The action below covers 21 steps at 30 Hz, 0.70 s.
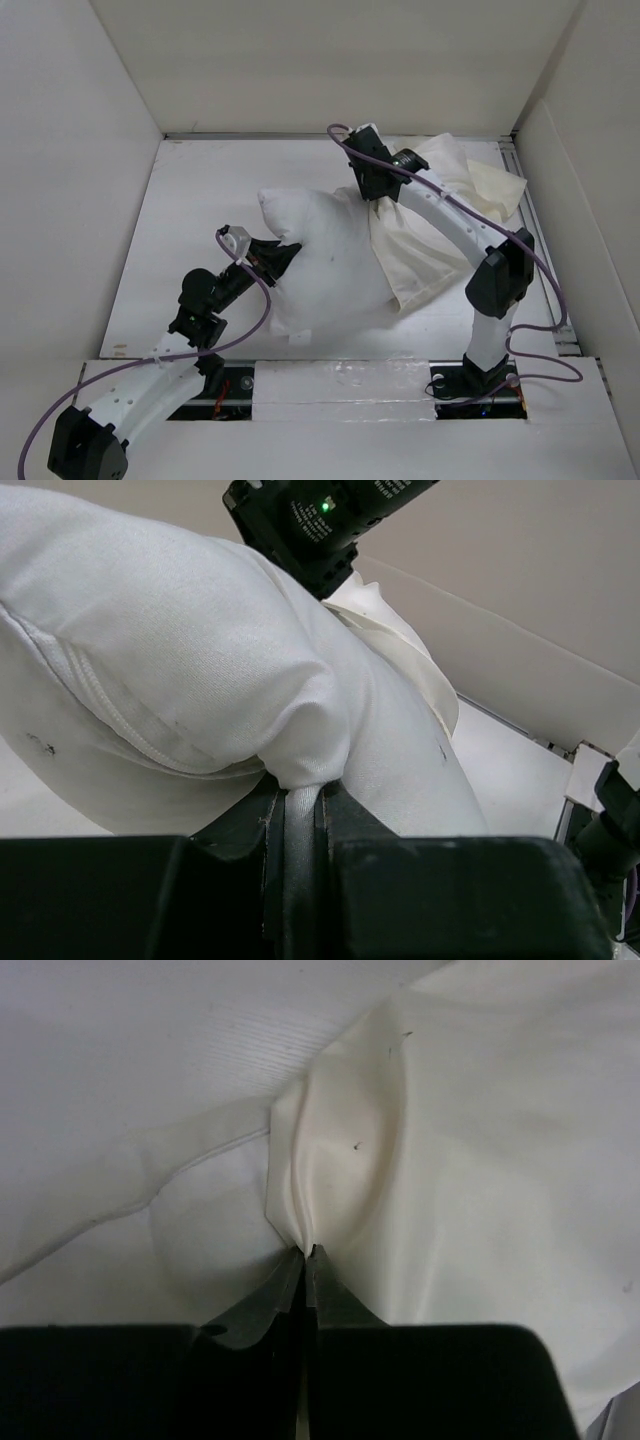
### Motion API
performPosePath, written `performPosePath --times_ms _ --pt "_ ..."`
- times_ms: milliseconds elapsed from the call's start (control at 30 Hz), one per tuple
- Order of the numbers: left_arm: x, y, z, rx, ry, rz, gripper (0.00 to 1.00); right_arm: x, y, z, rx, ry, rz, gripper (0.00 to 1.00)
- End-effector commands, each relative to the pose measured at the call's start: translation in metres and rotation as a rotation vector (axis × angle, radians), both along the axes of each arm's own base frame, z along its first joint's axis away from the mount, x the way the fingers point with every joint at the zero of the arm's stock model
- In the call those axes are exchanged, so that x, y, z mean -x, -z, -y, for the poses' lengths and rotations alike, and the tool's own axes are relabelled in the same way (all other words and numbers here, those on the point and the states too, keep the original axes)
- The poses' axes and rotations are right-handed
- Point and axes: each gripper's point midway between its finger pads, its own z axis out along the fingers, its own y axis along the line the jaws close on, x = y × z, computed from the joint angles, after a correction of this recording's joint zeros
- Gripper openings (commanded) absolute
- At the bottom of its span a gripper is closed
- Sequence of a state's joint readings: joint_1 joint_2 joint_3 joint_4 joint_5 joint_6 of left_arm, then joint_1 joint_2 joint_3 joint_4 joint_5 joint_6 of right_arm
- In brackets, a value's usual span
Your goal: Put the pillow into the pillowcase
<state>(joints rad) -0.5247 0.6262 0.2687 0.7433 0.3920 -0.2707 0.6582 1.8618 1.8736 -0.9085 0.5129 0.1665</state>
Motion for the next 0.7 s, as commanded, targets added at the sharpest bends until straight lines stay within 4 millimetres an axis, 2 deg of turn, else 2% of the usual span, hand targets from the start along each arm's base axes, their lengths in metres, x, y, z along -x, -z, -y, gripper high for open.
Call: performPosePath --times_ms 0,67,100,133,167,267,300,367,400,467,500,533,600,633,667 --pt "0.015 -0.046 0.004 0.063 0.059 0.158 0.01 -0.001 -0.004 -0.004 -0.032 -0.015 0.000 0.03" --pt "0.015 -0.046 0.004 0.063 0.059 0.158 0.01 0.002 -0.016 -0.020 -0.054 -0.046 0.027 0.00" --pt "0.014 -0.042 0.005 0.054 0.060 0.142 0.01 0.001 -0.040 -0.026 -0.092 -0.056 0.075 0.00" --pt "0.014 -0.042 0.005 0.054 0.060 0.142 0.01 0.005 -0.048 -0.035 -0.113 -0.082 0.077 0.00" --pt "0.012 -0.044 0.006 0.048 0.057 0.148 0.01 0.012 -0.054 -0.053 -0.180 -0.151 0.058 0.00" --pt "0.009 -0.044 0.008 0.044 0.057 0.141 0.01 0.027 -0.095 -0.095 -0.371 -0.338 0.080 0.00" --pt "0.009 -0.044 0.008 0.044 0.057 0.141 0.01 0.043 -0.105 -0.117 -0.468 -0.459 0.044 0.00" --pt "0.007 -0.050 0.007 0.053 0.045 0.149 0.01 0.061 -0.123 -0.136 -0.578 -0.568 0.022 0.00" --pt "0.003 -0.048 0.004 0.054 0.022 0.135 0.02 0.079 -0.139 -0.149 -0.655 -0.679 0.006 0.00" --pt "0.000 -0.049 0.002 0.059 0.002 0.132 0.03 0.099 -0.141 -0.161 -0.748 -0.757 -0.050 0.00" --pt "0.000 -0.045 0.000 0.058 -0.009 0.123 0.05 0.109 -0.161 -0.167 -0.814 -0.829 -0.016 0.00" --pt "-0.002 -0.046 -0.001 0.061 -0.020 0.121 0.05 0.131 -0.152 -0.174 -0.874 -0.920 -0.100 0.00" --pt "0.000 -0.048 -0.002 0.066 -0.020 0.129 0.05 0.159 -0.162 -0.180 -0.996 -1.024 -0.169 0.00" --pt "0.000 -0.048 -0.002 0.066 -0.020 0.129 0.05 0.177 -0.174 -0.186 -1.067 -1.160 -0.191 0.00" --pt "0.000 -0.048 -0.002 0.066 -0.020 0.129 0.05 0.186 -0.168 -0.185 -1.099 -1.191 -0.236 0.00"
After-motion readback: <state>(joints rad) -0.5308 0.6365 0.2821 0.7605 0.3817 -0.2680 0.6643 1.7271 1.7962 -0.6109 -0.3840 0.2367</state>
